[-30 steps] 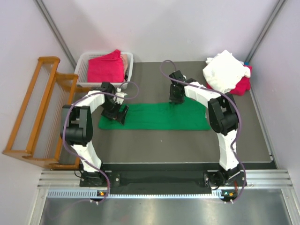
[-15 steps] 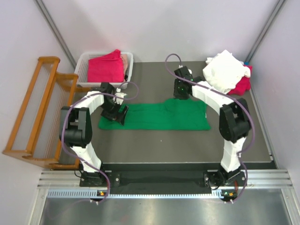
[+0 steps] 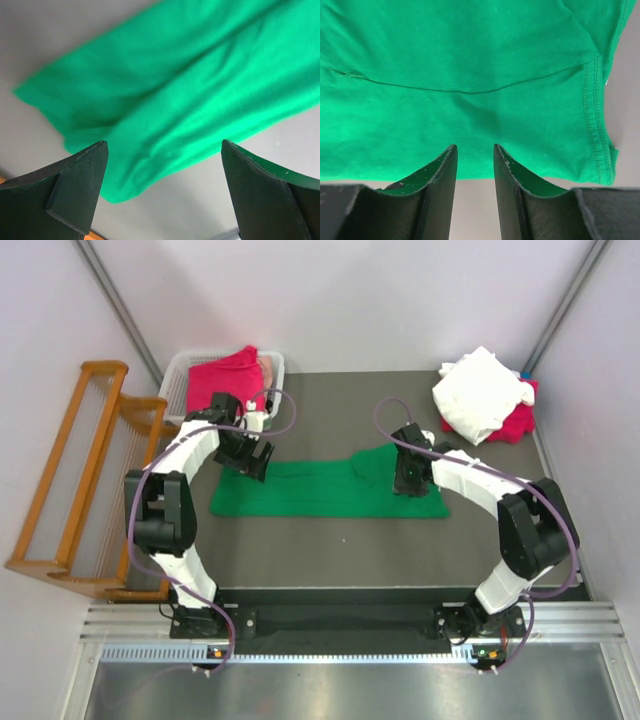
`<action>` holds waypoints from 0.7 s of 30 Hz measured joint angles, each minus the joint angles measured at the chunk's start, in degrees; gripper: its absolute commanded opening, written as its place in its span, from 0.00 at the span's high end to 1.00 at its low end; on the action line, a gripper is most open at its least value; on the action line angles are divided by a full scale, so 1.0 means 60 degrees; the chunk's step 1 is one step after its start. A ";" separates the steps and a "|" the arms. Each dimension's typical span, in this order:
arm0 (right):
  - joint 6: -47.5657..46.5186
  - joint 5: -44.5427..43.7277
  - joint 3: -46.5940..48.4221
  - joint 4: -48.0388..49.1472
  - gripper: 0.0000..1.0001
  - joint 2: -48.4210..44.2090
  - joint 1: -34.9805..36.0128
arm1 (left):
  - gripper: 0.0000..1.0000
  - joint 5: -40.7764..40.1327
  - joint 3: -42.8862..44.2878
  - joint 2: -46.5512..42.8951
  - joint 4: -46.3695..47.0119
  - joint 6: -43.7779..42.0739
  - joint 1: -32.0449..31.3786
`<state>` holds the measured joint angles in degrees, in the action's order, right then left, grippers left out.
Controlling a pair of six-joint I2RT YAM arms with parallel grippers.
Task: Fold and stack the t-shirts
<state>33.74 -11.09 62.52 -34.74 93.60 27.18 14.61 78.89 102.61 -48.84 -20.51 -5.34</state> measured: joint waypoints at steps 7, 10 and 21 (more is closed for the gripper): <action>0.0073 -0.0182 -0.0040 -0.0044 0.64 -0.0040 0.0000 | 0.01 -0.0240 -0.0080 0.0033 0.0816 0.0000 0.0000; 0.0073 -0.0270 -0.0044 -0.0095 0.64 -0.0117 0.0000 | 0.01 -0.0317 -0.0670 0.0153 0.1264 0.0004 0.0004; 0.0182 -0.0350 -0.0466 -0.0200 0.64 -0.0266 -0.0007 | 0.01 -0.0259 -0.1490 0.0488 0.2135 -0.0084 0.0244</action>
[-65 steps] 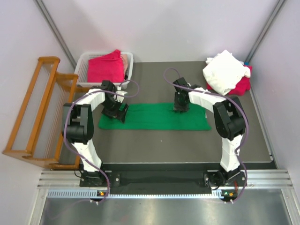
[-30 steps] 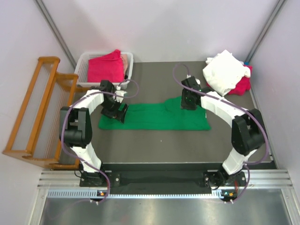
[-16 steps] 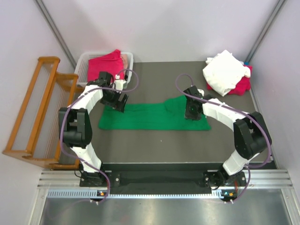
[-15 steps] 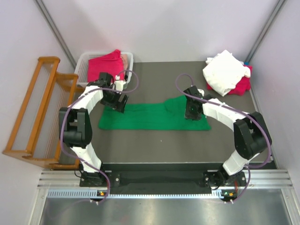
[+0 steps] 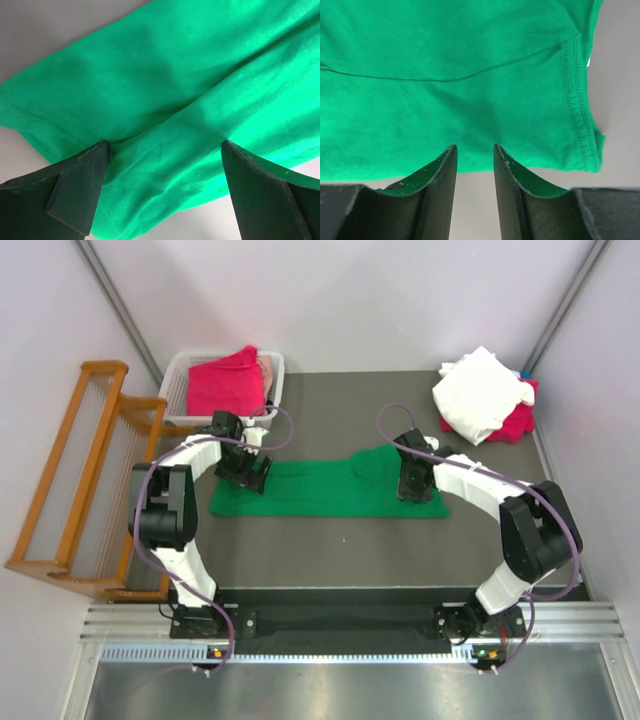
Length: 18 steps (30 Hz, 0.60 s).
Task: Fold and stack the t-shirts
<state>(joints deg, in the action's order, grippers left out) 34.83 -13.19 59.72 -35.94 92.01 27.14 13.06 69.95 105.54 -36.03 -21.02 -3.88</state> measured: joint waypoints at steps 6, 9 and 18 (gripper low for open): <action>0.0036 0.0321 -0.0015 0.0168 0.65 0.0743 -0.0229 | 0.01 0.0189 0.0000 -0.0011 0.0087 -0.0117 0.0302; 0.0047 0.0565 0.0127 0.0175 0.65 0.1027 -0.0415 | 0.01 0.0186 -0.0157 -0.0171 0.0098 -0.0244 0.0353; 0.0015 0.1049 0.1045 -0.0707 0.66 0.1774 -0.0758 | 0.01 0.0062 -0.0390 -0.0991 -0.0820 -0.0459 0.0517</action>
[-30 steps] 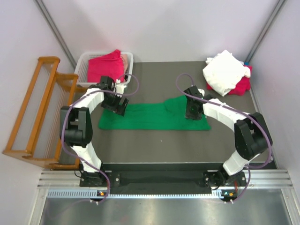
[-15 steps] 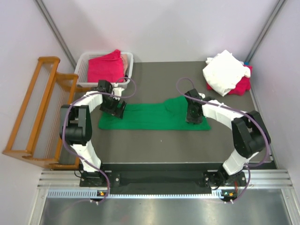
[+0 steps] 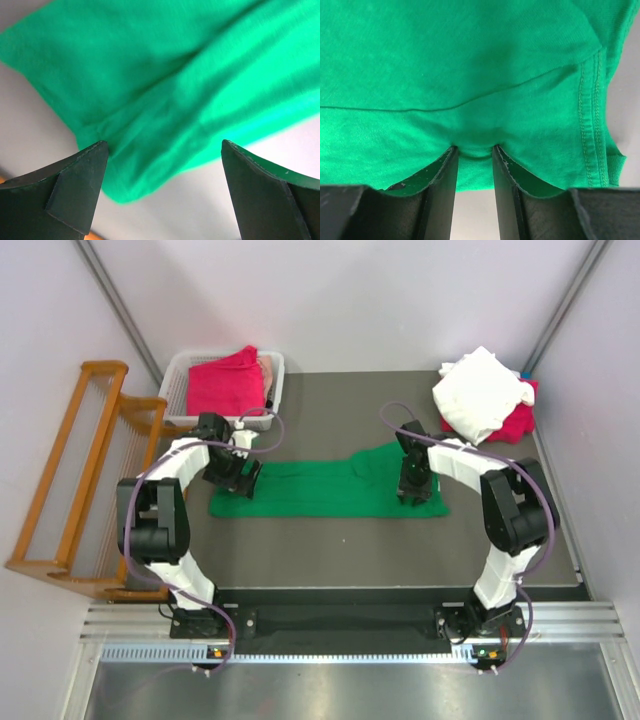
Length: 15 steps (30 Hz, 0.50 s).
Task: Fold and stack the t-shirts
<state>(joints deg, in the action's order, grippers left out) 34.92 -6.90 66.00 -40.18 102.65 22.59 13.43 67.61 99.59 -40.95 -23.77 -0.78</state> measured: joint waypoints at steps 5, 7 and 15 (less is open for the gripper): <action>-0.0084 0.0350 0.0765 -0.0678 0.66 0.0576 -0.0273 | 0.01 0.0084 0.0346 -0.0481 -0.0962 -0.0073 0.0018; -0.0138 0.0357 0.0947 -0.0656 0.66 0.0743 -0.0375 | 0.01 0.0160 0.0492 -0.0608 -0.1198 -0.0076 0.0018; -0.0146 0.0499 0.1020 -0.0681 0.66 0.0798 -0.0466 | 0.01 0.0273 0.0182 -0.1096 -0.0823 0.0033 0.0015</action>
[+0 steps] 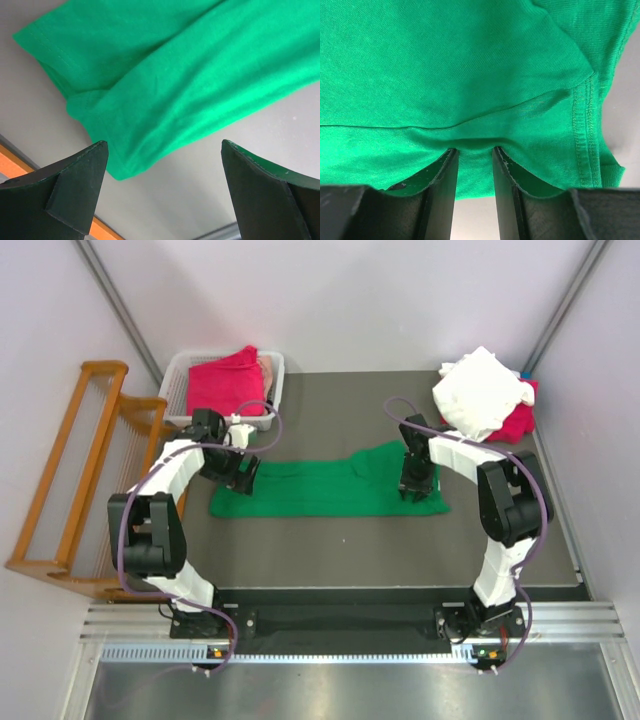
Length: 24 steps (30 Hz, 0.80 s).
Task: Fold and stack the t-shirts
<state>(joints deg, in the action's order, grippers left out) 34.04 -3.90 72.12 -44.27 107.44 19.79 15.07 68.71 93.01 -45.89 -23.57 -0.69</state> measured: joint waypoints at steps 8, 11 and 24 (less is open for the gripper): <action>-0.0022 0.0029 -0.0331 0.0361 0.66 -0.0248 -0.0011 | 0.01 -0.0707 -0.1545 0.0025 0.1945 0.0215 -0.0226; -0.0073 0.0033 -0.0397 0.0495 0.66 -0.0321 -0.0007 | 0.01 -0.1096 -0.2116 0.0025 0.2550 0.0197 -0.0386; -0.0430 -0.0178 0.1861 0.1096 0.66 0.1115 -0.0007 | 0.01 -0.1712 -0.2404 0.0011 0.2794 -0.0350 -0.0827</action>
<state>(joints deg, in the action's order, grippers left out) 31.46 -4.97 83.29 -37.69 114.13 19.75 4.80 54.28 93.08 -29.12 -25.67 -5.65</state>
